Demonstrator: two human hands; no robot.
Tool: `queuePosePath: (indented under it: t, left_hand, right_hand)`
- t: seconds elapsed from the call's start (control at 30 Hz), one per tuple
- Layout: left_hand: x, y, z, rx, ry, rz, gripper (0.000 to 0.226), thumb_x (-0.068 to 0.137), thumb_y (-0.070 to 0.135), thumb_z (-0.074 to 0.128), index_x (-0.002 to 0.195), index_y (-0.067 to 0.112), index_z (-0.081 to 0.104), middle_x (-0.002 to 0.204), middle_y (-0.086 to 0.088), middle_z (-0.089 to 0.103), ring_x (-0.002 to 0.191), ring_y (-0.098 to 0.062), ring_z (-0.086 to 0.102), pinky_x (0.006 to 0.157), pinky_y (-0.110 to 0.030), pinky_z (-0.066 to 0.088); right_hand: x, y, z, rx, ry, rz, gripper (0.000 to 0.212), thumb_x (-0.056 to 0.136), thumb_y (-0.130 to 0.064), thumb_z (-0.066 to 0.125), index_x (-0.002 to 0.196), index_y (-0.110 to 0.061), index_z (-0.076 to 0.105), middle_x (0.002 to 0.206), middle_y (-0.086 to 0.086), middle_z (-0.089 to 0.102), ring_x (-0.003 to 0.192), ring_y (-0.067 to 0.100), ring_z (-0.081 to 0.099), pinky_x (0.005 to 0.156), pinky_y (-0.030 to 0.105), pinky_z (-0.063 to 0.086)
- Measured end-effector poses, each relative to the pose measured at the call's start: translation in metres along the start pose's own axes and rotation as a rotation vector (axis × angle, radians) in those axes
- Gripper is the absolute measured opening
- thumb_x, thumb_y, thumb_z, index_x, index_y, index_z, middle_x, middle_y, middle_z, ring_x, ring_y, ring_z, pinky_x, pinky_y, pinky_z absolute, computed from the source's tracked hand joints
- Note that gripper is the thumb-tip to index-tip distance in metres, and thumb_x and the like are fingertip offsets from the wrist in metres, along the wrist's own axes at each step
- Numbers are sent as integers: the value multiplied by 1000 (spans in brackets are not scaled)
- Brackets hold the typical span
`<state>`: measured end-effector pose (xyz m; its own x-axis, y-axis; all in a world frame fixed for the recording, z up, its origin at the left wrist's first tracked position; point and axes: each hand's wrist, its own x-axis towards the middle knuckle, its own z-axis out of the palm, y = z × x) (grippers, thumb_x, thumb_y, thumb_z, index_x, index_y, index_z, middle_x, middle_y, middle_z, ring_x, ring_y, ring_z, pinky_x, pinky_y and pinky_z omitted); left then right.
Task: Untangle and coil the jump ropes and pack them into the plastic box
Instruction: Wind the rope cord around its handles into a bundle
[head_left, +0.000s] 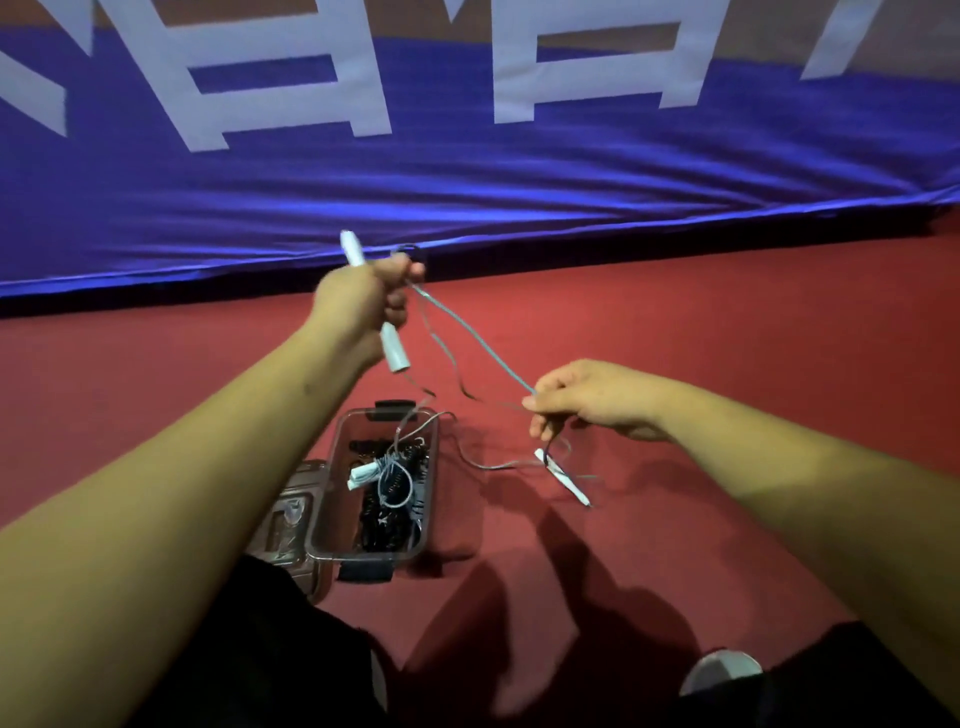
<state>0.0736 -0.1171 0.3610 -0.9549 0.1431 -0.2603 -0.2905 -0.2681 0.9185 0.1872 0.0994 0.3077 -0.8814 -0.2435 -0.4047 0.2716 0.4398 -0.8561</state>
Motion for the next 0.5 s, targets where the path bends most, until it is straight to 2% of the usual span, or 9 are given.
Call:
queuePosePath:
  t: [0.1,0.17,0.23,0.3,0.33,0.4,0.5]
  left_hand:
    - [16,2,-28,52,116,-12,26,104,12,41,80,11,50,80,0,56,36,0,35,34,-10,24]
    - [16,-2,-31,124,116,-106,27,106,25,41,85,11,51,81,-5,56,39,-4,47,32,-11,26]
    - [2,-9,-22,180,-62,-327,35,104,36,41,96,5,54,88,-15,59,43,-13,58,30,-11,30]
    - [-19,-19,-4,264,-286,-495,44,102,40,40,101,-1,59,94,-21,64,46,-14,60,29,-11,33]
    - [-27,-25,7,271,-348,-523,44,101,39,41,101,0,60,92,-19,65,46,-13,58,29,-11,33]
    - [-36,-34,28,238,-362,-489,33,101,33,45,95,5,62,82,-10,63,42,-8,50,29,-12,31]
    - [-27,-32,44,126,-246,-323,26,104,17,41,82,10,54,65,1,61,36,-2,38,30,-11,24]
  right_hand:
    - [1,18,-1,20,58,-21,23,98,-10,52,77,-7,60,73,16,67,76,29,65,68,23,51]
    - [2,12,2,115,91,-60,24,101,-12,47,80,-8,57,61,11,58,64,29,64,60,26,53]
    - [5,-6,5,215,150,-118,24,102,-15,43,84,-8,57,57,8,46,47,22,54,45,23,46]
    - [9,-22,8,229,185,-174,25,102,-17,43,84,-9,57,55,7,42,40,17,43,41,21,38]
    - [10,-26,9,207,173,-170,25,102,-17,44,82,-9,57,54,6,42,38,16,41,40,20,35]
    - [10,-26,11,151,93,-124,25,101,-18,45,81,-8,57,52,5,45,37,16,43,39,20,35]
    - [8,-18,6,119,-16,-58,23,98,-14,52,77,-7,59,55,6,51,48,19,55,47,24,46]
